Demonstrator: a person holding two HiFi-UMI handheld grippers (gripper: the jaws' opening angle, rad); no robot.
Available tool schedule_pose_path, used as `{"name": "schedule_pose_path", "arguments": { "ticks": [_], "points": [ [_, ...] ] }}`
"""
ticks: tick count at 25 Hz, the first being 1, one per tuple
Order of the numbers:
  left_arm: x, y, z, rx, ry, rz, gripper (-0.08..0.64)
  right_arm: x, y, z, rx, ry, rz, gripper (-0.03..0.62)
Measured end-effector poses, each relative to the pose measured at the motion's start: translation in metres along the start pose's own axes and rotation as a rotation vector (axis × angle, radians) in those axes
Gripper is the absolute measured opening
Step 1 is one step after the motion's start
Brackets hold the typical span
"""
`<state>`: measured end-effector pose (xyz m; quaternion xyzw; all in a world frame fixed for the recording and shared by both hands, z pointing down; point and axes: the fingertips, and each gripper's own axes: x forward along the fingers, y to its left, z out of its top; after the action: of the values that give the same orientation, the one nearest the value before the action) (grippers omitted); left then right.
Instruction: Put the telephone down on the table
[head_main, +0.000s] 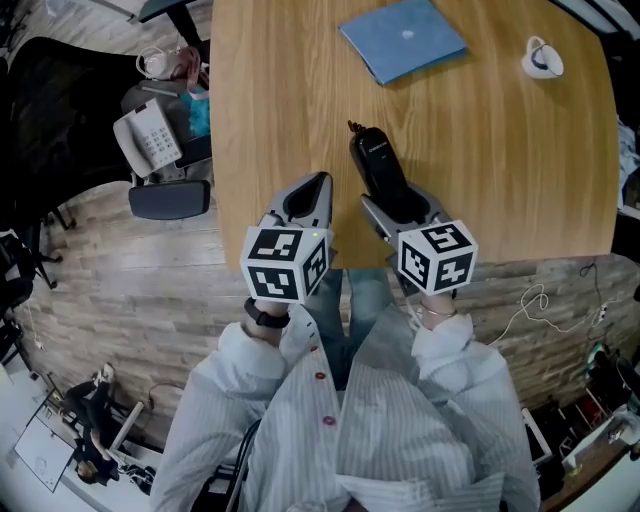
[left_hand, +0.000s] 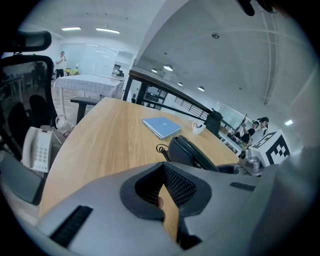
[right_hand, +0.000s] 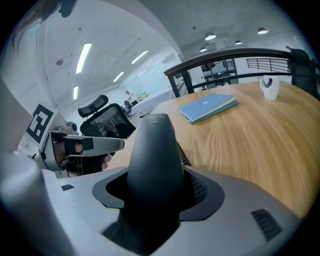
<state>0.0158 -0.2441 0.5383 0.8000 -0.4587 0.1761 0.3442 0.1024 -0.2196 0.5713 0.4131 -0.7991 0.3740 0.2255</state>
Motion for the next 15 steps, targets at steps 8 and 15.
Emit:
{"name": "schedule_pose_path", "arguments": {
  "ticks": [8,15],
  "points": [
    [-0.001,0.017,-0.017,-0.015,0.025,0.004,0.009,0.019,0.006,-0.019,-0.036,0.042,-0.034,0.290],
    [-0.009,0.024,-0.029,-0.022,0.038,0.000,0.008,0.028,0.013,-0.034,-0.097,0.076,-0.075,0.290]
  ]
}}
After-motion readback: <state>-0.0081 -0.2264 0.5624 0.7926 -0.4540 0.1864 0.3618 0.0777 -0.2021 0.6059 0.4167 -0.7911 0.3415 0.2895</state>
